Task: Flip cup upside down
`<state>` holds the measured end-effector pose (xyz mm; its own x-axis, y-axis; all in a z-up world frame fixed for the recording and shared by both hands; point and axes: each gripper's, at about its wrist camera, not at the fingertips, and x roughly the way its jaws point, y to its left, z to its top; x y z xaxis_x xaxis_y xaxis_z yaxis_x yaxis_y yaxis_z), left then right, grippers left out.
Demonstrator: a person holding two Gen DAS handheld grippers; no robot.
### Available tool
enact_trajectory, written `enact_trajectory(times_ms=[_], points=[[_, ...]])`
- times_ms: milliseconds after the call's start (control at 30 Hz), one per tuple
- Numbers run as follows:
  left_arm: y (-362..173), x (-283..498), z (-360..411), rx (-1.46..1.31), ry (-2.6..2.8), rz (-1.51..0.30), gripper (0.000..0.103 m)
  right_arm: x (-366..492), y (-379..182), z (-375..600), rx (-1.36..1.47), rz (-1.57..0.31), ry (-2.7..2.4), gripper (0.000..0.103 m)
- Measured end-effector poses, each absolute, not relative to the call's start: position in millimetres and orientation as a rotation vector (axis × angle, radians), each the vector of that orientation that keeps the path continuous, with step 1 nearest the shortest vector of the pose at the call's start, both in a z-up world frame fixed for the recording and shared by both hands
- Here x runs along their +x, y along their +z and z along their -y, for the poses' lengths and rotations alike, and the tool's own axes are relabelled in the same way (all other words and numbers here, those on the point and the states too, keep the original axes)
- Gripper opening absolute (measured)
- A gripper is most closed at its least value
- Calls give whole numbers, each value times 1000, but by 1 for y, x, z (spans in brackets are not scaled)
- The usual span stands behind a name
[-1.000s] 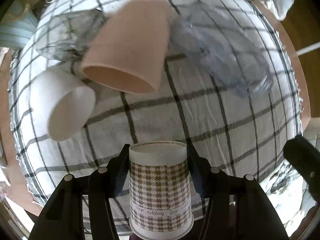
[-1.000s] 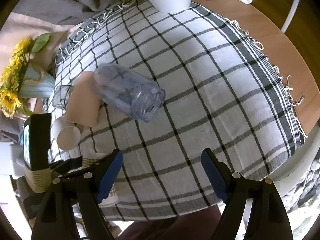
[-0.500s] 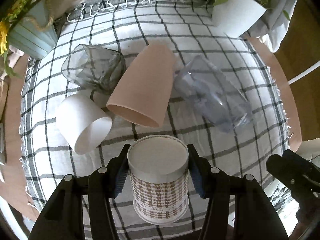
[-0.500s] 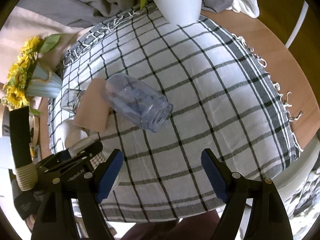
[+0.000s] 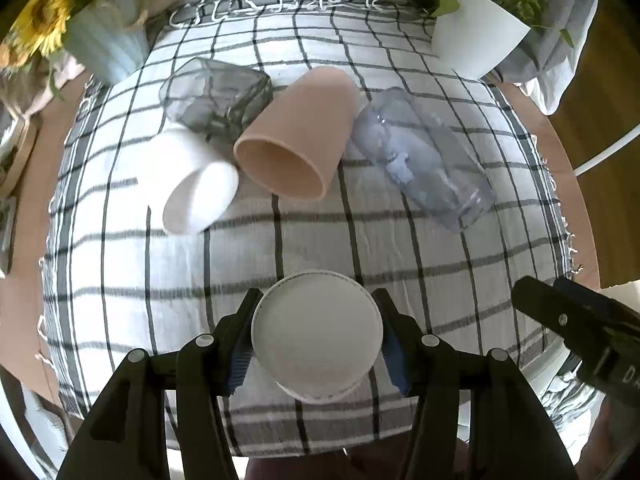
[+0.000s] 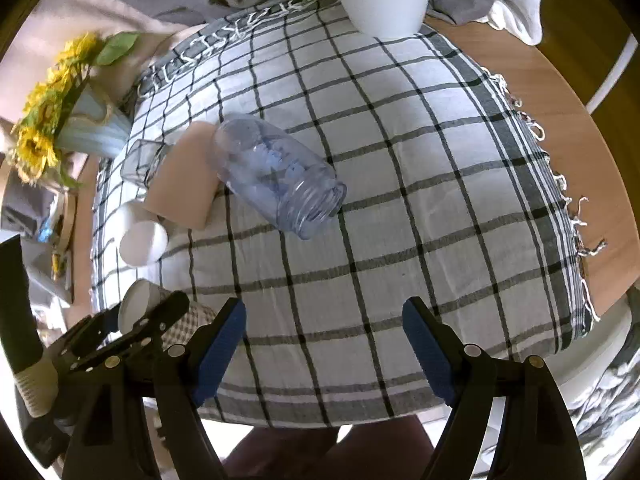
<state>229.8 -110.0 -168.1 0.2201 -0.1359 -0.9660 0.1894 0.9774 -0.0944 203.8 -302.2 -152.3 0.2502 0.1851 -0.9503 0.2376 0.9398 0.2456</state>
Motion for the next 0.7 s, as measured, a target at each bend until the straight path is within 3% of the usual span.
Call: enact_trajectory(times_ms=[267, 400, 533, 700], points=[[-174, 215, 111, 20, -207, -1347, 55, 204, -153, 299, 323, -1336, 4, 80], [-177, 214, 112, 5, -203, -1343, 75, 205, -154, 298, 303, -1341, 22, 80], [-177, 213, 113, 0, -186, -1327, 84, 207, -153, 299, 286, -1339, 37, 80], [-171, 209, 113, -15, -160, -1283, 87, 207, -148, 299, 271, -1315, 58, 80]])
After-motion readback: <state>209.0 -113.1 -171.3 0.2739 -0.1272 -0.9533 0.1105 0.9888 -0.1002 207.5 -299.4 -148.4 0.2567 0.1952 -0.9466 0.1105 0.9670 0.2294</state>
